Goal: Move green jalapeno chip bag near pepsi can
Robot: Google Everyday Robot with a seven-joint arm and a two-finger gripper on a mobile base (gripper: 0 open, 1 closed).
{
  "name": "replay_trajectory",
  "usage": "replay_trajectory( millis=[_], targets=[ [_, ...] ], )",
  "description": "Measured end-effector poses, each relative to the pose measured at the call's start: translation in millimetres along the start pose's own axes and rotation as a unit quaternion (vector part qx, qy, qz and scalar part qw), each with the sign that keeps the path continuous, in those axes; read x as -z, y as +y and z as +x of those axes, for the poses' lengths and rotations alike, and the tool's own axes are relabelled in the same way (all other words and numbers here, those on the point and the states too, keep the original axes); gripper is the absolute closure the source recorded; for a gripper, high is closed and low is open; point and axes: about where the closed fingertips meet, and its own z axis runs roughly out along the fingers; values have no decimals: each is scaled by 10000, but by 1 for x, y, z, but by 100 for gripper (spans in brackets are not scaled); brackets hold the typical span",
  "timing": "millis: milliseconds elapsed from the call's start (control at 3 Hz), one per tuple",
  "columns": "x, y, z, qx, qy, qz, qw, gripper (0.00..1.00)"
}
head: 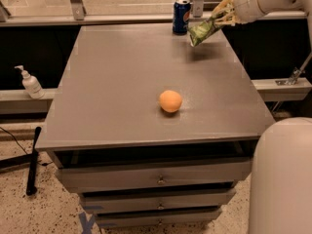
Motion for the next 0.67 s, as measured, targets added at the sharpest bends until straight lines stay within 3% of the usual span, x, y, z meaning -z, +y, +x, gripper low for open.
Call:
replay_trajectory(
  millis=[667],
  targets=[
    [-35,28,-10,-72,-460,132,9988,100]
  ],
)
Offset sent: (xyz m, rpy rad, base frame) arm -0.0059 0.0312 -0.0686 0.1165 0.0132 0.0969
